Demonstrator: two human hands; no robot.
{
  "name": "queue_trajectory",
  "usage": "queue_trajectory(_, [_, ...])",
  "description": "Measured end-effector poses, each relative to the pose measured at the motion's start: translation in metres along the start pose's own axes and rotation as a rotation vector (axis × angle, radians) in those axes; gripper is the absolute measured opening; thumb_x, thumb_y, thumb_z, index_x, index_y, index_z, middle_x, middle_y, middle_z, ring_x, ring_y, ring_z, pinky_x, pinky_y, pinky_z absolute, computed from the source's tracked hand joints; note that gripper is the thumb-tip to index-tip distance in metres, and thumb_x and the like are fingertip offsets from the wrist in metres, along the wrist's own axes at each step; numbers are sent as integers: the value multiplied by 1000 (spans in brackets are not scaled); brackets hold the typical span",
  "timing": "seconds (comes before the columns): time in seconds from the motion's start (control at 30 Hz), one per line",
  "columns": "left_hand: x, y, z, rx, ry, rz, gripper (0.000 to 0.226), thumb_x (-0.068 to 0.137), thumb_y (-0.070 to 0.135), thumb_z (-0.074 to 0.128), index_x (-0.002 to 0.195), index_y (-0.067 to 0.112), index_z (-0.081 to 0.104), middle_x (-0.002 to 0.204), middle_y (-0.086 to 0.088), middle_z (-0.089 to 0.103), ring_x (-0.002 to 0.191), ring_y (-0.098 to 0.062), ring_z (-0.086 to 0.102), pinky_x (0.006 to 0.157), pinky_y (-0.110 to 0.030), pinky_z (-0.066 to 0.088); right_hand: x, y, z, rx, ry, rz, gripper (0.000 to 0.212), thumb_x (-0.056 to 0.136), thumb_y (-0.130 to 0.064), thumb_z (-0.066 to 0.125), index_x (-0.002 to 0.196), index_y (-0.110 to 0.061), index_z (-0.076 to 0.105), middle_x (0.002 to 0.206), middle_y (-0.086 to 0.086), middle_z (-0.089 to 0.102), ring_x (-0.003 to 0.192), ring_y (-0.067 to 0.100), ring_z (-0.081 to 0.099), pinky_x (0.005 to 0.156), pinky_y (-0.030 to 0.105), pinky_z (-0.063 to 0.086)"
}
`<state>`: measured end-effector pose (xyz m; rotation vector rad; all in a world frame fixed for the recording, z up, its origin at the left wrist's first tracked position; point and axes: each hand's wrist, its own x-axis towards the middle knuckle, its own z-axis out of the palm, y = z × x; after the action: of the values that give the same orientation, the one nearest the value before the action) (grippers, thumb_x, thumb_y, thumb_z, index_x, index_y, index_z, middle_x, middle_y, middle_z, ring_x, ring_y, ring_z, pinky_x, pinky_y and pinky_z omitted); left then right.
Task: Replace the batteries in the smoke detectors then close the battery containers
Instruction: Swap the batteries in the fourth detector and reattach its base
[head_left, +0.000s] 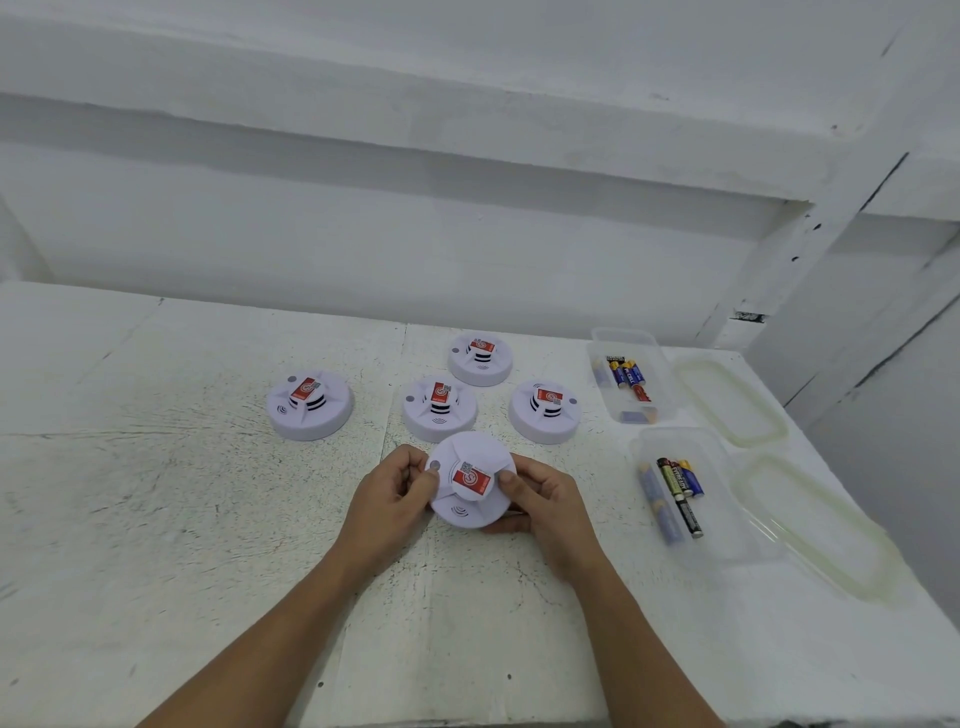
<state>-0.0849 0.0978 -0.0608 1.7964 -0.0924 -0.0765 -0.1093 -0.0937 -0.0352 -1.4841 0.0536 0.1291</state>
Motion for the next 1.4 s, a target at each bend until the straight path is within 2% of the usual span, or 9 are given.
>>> queue_trajectory(0.13, [0,2,0,-16,-2,-11,36,75,51,51,83,16,57,78,-16,60,65,-16,52,59,-35,43,0,0,0,1,-8,-3,31,92,-20,57,121,-12,64,106,10,72,94,30,70,74,47,59])
queue_trajectory(0.33, [1,-2,0,-53,-21,-35,35,78,49,53,86,16,57,76,-17,59,64,-18,50,59,-39,42,-1,0,0,-8,-2,-6,28,93,-18,57,120,-13,64,105,9,73,92,30,71,71,44,59])
queue_trajectory(0.57, [0,1,0,6,-8,5,39,77,53,49,84,16,57,75,-14,60,63,-12,49,58,-33,40,-2,-2,1,-5,-11,-15,27,93,-19,56,118,-14,65,103,10,73,92,30,71,73,46,59])
queue_trajectory(0.97, [0,0,-1,3,-12,-5,36,77,53,50,85,19,58,79,-13,63,67,-17,53,61,-37,43,-2,-1,1,0,-8,-17,28,93,-19,57,119,-13,64,106,10,72,92,30,71,71,44,59])
queue_trajectory(1.4, [-3,5,-1,18,-7,17,38,75,55,49,83,19,58,78,-15,62,66,-15,53,60,-33,42,-1,0,0,-10,-3,-19,26,93,-19,57,117,-15,66,105,10,73,92,30,71,71,44,59])
